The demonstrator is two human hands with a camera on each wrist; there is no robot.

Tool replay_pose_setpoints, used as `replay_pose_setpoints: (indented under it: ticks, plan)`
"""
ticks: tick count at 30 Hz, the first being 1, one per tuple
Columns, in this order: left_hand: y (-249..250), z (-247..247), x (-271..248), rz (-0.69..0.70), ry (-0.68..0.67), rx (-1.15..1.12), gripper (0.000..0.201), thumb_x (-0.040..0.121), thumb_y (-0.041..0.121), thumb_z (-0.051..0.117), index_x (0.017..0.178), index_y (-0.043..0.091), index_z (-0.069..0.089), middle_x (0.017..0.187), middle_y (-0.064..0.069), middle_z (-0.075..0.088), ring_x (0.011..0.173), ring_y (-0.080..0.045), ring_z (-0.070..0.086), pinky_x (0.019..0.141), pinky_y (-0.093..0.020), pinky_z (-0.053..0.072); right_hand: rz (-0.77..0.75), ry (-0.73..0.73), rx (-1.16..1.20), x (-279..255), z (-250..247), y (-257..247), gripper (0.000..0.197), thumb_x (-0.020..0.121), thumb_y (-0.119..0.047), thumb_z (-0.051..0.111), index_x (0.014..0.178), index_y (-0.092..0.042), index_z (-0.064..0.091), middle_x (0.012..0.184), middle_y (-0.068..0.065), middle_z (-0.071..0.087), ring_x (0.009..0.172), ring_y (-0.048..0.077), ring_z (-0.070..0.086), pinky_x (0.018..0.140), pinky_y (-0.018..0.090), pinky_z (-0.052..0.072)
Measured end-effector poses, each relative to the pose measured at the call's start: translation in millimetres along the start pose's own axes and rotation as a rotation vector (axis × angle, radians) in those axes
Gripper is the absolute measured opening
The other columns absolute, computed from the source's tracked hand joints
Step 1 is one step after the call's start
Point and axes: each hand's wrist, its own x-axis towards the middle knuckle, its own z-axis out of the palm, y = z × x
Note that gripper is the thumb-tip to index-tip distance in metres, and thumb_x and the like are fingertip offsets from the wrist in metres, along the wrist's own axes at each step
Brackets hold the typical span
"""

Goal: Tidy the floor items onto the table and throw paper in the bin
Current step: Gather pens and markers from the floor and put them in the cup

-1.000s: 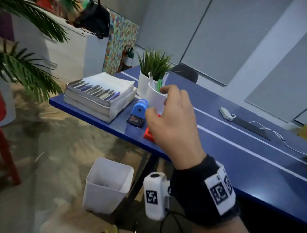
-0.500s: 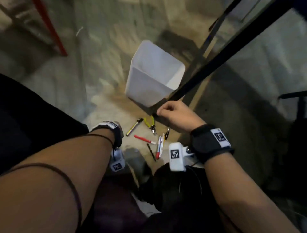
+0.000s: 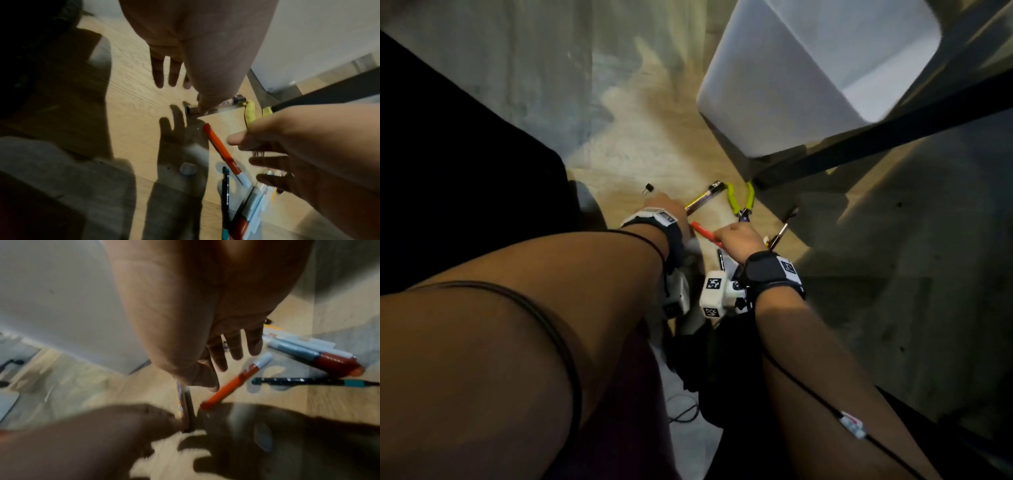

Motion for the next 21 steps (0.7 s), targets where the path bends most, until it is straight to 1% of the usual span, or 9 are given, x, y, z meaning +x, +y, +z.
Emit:
replay_pose_setpoints:
  ticks: [2, 3, 5, 7, 9, 11, 14, 16, 21]
  plan:
    - [7, 7, 9, 0.027, 0.047, 0.041, 0.045, 0.088, 0.032, 0.061, 0.132, 0.019, 0.059, 0.127, -0.013, 0.051, 0.116, -0.039, 0.054, 0.087, -0.044, 0.049, -0.026, -0.029, -0.101, 10, 17, 0, 0.029, 0.096, -0.022, 0.057, 0.113, -0.007, 0.076, 0.109, 0.011, 0.068, 0.101, 0.025, 0.063, 0.092, 0.031, 0.049]
    - [11, 10, 11, 0.056, 0.048, 0.054, 0.047, 0.088, 0.029, 0.059, 0.135, 0.024, 0.057, 0.135, -0.012, 0.045, 0.123, -0.041, 0.047, 0.095, -0.049, 0.046, -0.045, -0.051, -0.165, 13, 25, 0, 0.035, 0.093, -0.020, 0.055, 0.119, -0.007, 0.075, 0.125, 0.018, 0.067, 0.118, 0.030, 0.063, 0.103, 0.035, 0.048]
    - [15, 17, 19, 0.102, 0.011, 0.092, 0.051, 0.080, 0.023, 0.061, 0.132, 0.029, 0.060, 0.148, -0.008, 0.033, 0.131, -0.042, 0.036, 0.102, -0.055, 0.039, -0.056, -0.119, -0.310, 17, 41, 0, 0.056, 0.089, -0.020, 0.049, 0.144, -0.016, 0.061, 0.168, 0.015, 0.031, 0.157, 0.035, 0.027, 0.127, 0.049, 0.025]
    - [15, 23, 23, 0.036, -0.043, 0.085, 0.061, 0.075, 0.024, 0.057, 0.135, 0.026, 0.056, 0.157, -0.006, 0.025, 0.135, -0.043, 0.030, 0.106, -0.058, 0.036, -0.051, -0.161, -0.417, 16, 50, 4, 0.064, 0.098, -0.019, 0.045, 0.161, -0.026, 0.037, 0.177, 0.000, -0.006, 0.162, 0.036, -0.006, 0.130, 0.059, 0.006]
    - [14, 31, 21, -0.030, -0.095, 0.083, 0.074, 0.083, 0.026, 0.051, 0.155, 0.027, 0.030, 0.161, -0.007, 0.020, 0.140, -0.045, 0.028, 0.111, -0.059, 0.032, -0.067, -0.163, -0.476, 16, 55, 8, 0.062, 0.104, -0.018, 0.045, 0.163, -0.027, 0.031, 0.175, -0.004, -0.017, 0.161, 0.037, -0.012, 0.127, 0.062, 0.004]
    - [14, 38, 19, -0.021, -0.103, 0.114, 0.079, 0.088, 0.027, 0.046, 0.161, 0.023, 0.016, 0.163, -0.007, 0.016, 0.141, -0.045, 0.028, 0.114, -0.058, 0.031, -0.102, -0.156, -0.511, 16, 59, 8, 0.062, 0.103, -0.017, 0.049, 0.163, -0.021, 0.031, 0.175, -0.003, -0.018, 0.162, 0.036, -0.012, 0.127, 0.063, 0.004]
    - [14, 35, 18, 0.016, -0.033, 0.090, 0.063, 0.089, 0.023, 0.050, 0.150, 0.014, 0.040, 0.156, -0.009, 0.028, 0.128, -0.045, 0.041, 0.105, -0.052, 0.041, -0.084, -0.105, -0.510, 20, 61, 5, 0.068, 0.100, -0.012, 0.051, 0.163, -0.008, 0.026, 0.175, -0.004, -0.009, 0.162, 0.033, -0.006, 0.128, 0.063, 0.005]
    - [11, 23, 15, 0.053, 0.031, 0.117, 0.046, 0.090, 0.016, 0.062, 0.135, 0.008, 0.058, 0.143, -0.012, 0.038, 0.116, -0.040, 0.052, 0.094, -0.047, 0.047, -0.084, -0.040, -0.480, 20, 62, 4, 0.066, 0.096, -0.010, 0.051, 0.159, -0.009, 0.034, 0.174, -0.004, 0.003, 0.162, 0.032, -0.003, 0.128, 0.063, 0.003]
    - [0, -5, 0, 0.100, 0.148, 0.131, 0.050, 0.092, 0.009, 0.061, 0.142, 0.011, 0.056, 0.127, -0.015, 0.051, 0.104, -0.037, 0.064, 0.083, -0.044, 0.055, -0.207, 0.179, -0.343, 7, 44, 7, 0.053, 0.092, -0.004, 0.055, 0.144, -0.014, 0.060, 0.158, 0.001, 0.038, 0.151, 0.031, 0.032, 0.129, 0.056, 0.013]
